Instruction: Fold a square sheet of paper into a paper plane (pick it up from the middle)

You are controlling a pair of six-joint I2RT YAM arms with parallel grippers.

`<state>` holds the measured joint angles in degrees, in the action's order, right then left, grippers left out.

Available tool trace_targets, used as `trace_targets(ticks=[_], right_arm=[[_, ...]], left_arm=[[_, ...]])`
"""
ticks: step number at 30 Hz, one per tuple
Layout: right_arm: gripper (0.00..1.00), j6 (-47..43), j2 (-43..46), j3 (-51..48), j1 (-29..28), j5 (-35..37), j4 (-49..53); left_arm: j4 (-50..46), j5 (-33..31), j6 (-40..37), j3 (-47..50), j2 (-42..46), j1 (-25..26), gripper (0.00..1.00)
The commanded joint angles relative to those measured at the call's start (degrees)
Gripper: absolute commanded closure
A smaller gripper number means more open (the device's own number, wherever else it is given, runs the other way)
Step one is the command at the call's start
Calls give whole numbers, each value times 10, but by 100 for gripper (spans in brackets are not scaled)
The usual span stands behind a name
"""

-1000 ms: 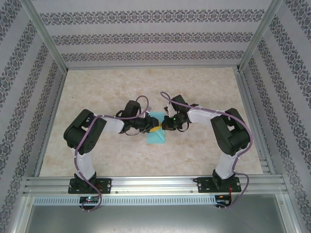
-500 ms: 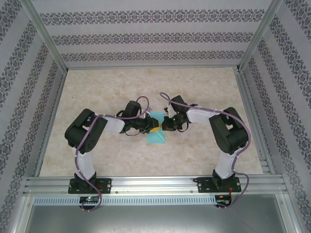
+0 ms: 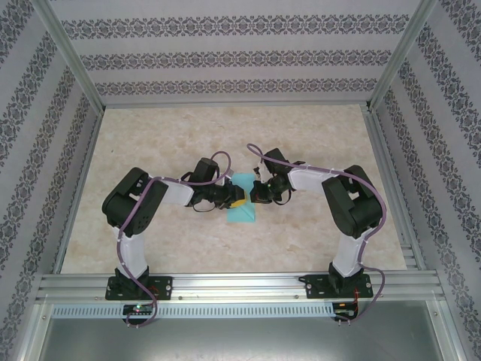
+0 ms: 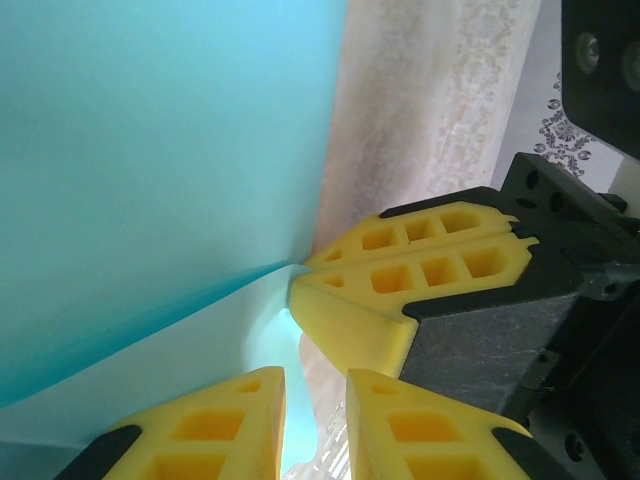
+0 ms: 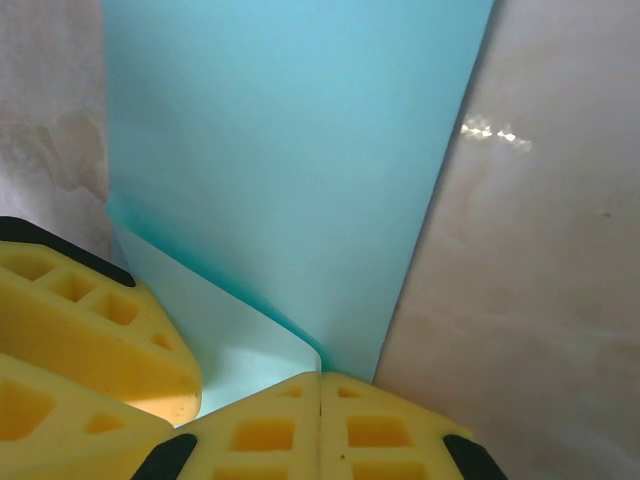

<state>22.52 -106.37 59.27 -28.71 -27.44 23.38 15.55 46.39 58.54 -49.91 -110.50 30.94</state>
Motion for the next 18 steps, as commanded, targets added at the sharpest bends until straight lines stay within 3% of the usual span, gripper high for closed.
trace_targets(ticks=[1, 18], right_arm=[[95, -9, -8, 12, 6, 13, 4], [95, -13, -19, 15, 5, 19, 11]], left_arm=[[-11, -4, -18, -12, -10, 8, 75], [-28, -18, -15, -10, -17, 8, 76]])
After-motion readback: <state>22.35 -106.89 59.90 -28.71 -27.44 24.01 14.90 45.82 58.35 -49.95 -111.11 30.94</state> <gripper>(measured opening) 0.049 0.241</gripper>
